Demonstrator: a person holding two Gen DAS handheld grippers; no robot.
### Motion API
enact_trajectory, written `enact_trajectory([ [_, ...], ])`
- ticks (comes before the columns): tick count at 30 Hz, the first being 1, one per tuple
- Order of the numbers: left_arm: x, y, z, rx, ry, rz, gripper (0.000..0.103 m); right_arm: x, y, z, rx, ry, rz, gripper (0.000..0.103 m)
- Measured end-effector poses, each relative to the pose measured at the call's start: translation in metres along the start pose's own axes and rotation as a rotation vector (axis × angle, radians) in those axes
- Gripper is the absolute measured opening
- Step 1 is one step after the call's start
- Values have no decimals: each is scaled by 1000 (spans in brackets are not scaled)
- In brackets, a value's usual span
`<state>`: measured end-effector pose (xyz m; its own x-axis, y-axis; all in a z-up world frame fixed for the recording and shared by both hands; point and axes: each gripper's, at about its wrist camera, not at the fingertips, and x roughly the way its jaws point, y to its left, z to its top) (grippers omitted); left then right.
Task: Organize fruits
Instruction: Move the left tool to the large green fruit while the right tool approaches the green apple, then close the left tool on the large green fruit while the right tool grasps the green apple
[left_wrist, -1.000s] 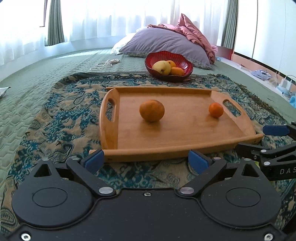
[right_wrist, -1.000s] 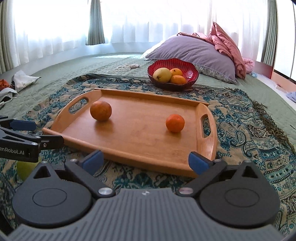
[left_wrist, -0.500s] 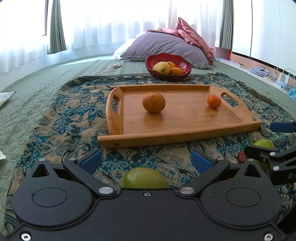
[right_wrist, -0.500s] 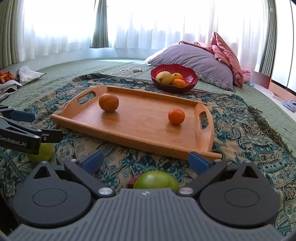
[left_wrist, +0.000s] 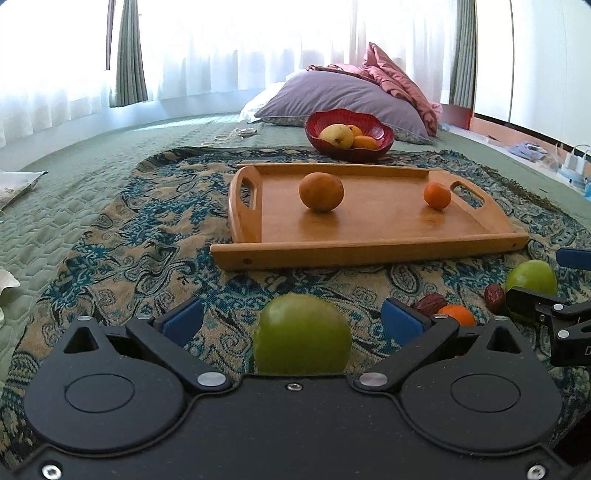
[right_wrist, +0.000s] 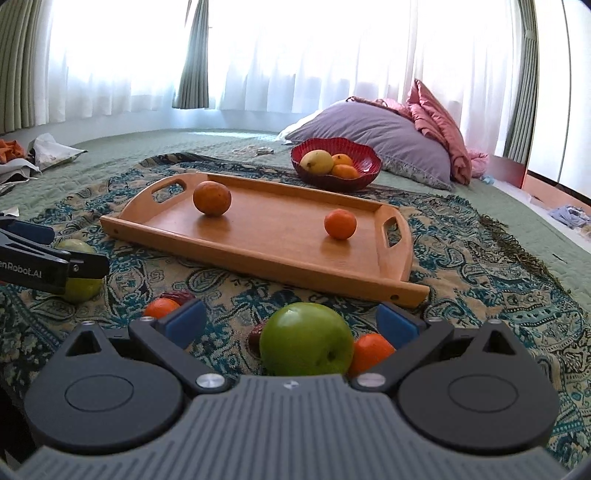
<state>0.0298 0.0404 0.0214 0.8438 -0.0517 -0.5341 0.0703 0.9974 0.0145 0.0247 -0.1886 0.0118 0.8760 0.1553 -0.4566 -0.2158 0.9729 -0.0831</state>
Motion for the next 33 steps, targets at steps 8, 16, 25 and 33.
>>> enact_trajectory([
  [8, 2, -3, -9, 6, 8, 6, 102, 0, 5, -9, -7, -23, 7, 103],
  [16, 3, -2, -11, -14, 5, 11, 88, 3, 10, -12, -32, -29, -10, 98],
  [25, 2, -7, -14, -6, -1, -16, 73, 8, 5, -14, -6, -16, -48, 84],
  [33, 4, -12, -18, 9, 6, -18, 70, 11, 5, -14, -17, -10, -74, 78],
])
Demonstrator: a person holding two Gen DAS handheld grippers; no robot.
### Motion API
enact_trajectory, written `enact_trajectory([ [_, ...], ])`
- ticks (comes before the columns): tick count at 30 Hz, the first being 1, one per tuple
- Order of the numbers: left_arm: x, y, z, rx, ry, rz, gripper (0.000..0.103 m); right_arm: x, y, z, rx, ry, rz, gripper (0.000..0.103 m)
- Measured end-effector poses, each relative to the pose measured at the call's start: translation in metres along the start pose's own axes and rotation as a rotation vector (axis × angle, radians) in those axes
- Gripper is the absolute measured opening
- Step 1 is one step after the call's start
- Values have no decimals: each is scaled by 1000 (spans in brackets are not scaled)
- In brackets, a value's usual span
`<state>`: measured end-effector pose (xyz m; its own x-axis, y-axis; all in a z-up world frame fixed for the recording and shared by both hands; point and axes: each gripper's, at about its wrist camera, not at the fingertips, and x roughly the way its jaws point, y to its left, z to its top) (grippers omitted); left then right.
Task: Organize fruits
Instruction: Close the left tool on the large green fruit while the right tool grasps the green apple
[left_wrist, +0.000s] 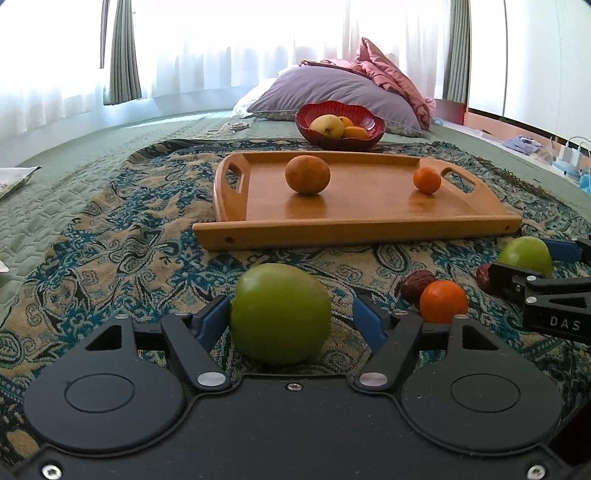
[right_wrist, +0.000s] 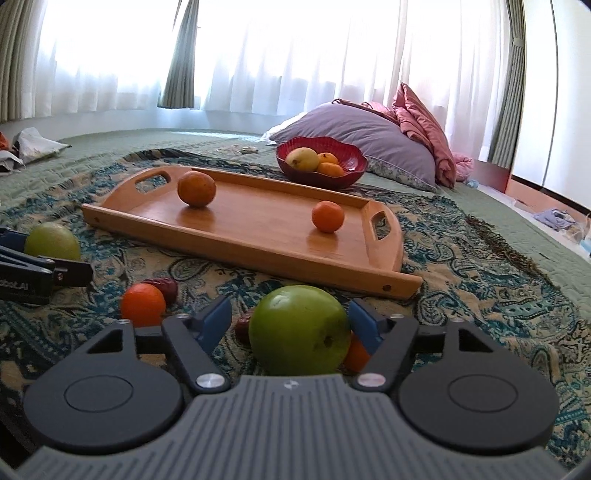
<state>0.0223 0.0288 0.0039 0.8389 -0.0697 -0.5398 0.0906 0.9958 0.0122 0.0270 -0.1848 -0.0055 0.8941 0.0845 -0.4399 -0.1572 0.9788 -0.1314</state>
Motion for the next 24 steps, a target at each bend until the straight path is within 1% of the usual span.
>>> enact_trajectory([
  [2, 0, -1, -1, 5, 0, 3, 70, 1, 2, 0, -17, 4, -19, 76],
  [8, 6, 0, -4, 5, 20, 6, 68, 6, 6, -1, -43, 6, -36, 76],
  [13, 8, 0, -5, 9, 16, 11, 67, 9, 6, 1, -37, 9, -38, 75],
  [16, 9, 1, -5, 1, 12, 17, 64, 10, 5, 1, -26, 10, -34, 71],
  [17, 10, 1, -5, -1, 13, 19, 63, 11, 4, 2, -19, 11, -31, 67],
  [19, 11, 1, -4, -3, 9, 36, 55, 10, 2, 2, -8, 10, -33, 61],
  [24, 10, 3, -2, -12, 3, 43, 54, 9, 0, 2, 4, 6, -28, 61],
])
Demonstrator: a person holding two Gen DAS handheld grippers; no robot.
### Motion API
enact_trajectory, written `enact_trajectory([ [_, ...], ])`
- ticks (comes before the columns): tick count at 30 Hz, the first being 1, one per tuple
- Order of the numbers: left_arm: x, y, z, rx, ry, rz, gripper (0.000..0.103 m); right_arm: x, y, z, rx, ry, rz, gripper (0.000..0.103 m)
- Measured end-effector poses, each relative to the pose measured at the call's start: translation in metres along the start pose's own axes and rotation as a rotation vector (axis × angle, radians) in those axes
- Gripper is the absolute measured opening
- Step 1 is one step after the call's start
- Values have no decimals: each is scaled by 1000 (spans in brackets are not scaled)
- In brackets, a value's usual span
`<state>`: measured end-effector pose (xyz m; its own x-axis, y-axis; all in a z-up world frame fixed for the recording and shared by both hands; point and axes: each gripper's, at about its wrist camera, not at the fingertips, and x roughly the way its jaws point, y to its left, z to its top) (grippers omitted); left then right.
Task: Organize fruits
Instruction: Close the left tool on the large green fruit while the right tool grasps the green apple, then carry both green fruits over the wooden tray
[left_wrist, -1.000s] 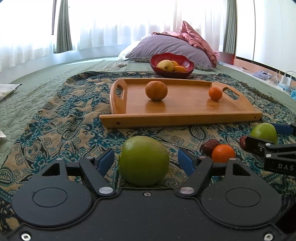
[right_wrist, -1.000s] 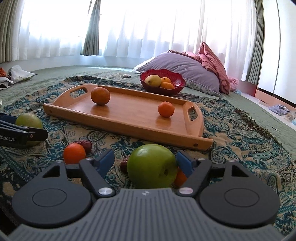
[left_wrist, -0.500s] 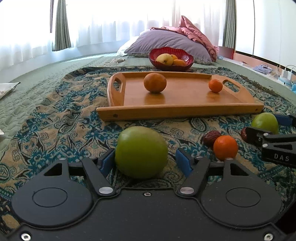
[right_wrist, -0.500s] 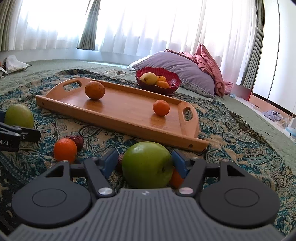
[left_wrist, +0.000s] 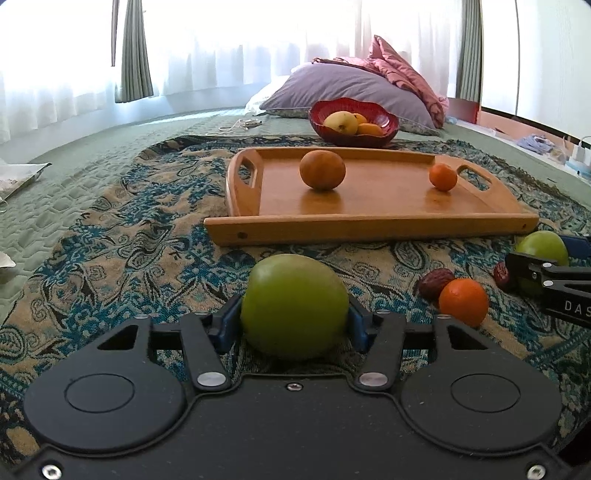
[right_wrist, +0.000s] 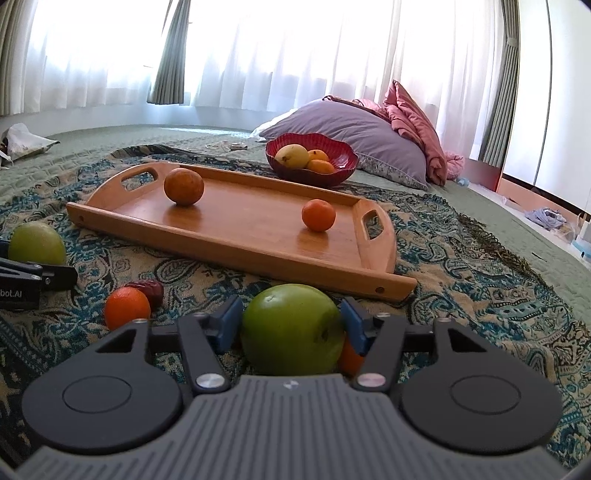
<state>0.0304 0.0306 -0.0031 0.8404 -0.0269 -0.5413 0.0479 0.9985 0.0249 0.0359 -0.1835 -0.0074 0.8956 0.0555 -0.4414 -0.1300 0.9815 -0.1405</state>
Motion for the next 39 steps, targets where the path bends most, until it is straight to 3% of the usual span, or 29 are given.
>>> enact_trajectory([
  [11, -4, -2, 17, -5, -41, -3, 54, -7, -11, 14, 109, -38, 16, 61],
  [26, 16, -7, 74, -8, -79, -55, 54, 19, -37, 60, 239, -64, 18, 61],
  [39, 73, -19, 95, -27, 1, -82, 54, 84, -61, 76, 306, 56, 27, 61],
])
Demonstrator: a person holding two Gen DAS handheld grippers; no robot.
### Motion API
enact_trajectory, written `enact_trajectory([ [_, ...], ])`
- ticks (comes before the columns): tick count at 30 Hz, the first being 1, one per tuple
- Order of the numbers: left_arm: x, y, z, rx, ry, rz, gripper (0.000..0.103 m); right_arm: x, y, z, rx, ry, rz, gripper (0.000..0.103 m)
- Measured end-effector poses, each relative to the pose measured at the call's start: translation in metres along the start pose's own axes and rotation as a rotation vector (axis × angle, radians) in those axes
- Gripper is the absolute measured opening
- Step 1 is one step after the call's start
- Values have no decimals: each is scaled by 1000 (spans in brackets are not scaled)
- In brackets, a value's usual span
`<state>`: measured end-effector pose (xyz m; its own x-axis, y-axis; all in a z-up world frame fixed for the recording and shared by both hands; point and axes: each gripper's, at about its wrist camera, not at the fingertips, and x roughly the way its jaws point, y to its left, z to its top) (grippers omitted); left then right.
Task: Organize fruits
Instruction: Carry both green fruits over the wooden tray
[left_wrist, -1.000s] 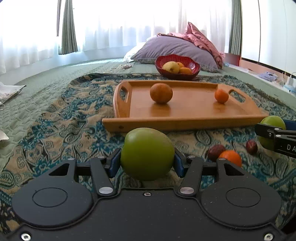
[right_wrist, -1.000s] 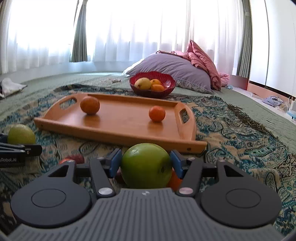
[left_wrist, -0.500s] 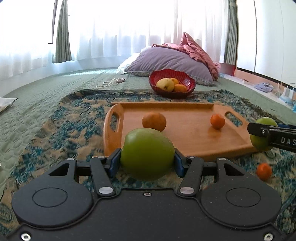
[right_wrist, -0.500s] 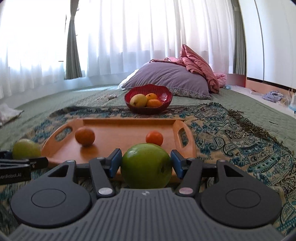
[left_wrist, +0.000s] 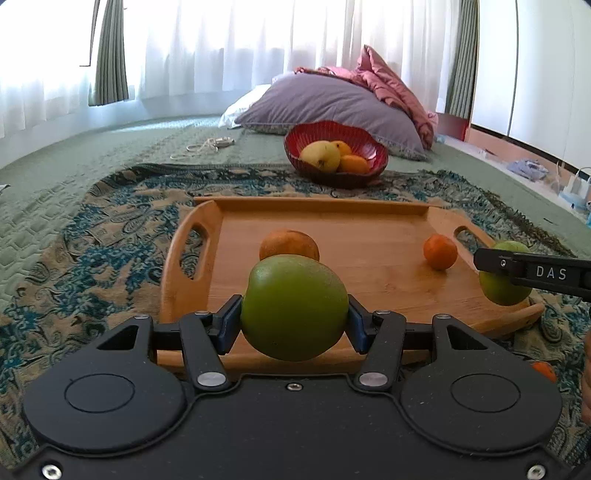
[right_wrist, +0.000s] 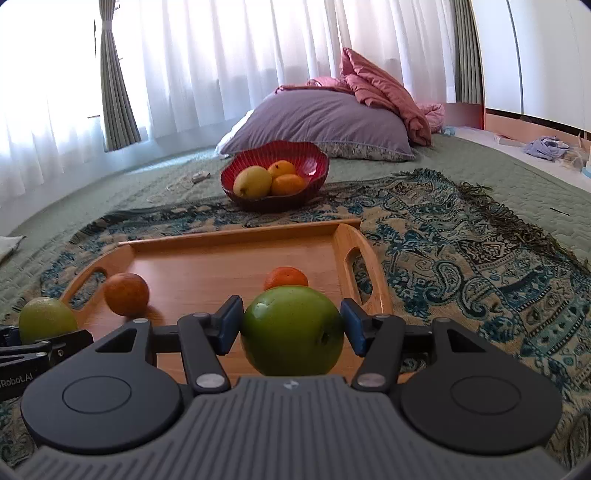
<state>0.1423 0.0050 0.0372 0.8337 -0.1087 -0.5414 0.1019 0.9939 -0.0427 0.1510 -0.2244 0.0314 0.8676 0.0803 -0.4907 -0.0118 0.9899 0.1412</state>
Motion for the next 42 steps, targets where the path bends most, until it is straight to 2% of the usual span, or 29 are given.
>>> enact_trajectory([
  [14, 43, -1, 9, -8, 45, 2, 54, 37, 3, -1, -26, 55, -14, 61],
  [20, 62, 6, 22, -23, 42, 24, 54, 50, 4, 8, -46, 59, -25, 61],
  [28, 86, 10, 33, -45, 52, 50, 54, 69, 1, 25, -3, 53, -38, 61],
  [35, 84, 3, 28, 7, 34, 55, 54, 73, 0, 25, 9, 44, -32, 60],
  [42, 81, 2, 29, -6, 30, 52, 54, 70, -2, 24, 19, 46, -23, 60],
])
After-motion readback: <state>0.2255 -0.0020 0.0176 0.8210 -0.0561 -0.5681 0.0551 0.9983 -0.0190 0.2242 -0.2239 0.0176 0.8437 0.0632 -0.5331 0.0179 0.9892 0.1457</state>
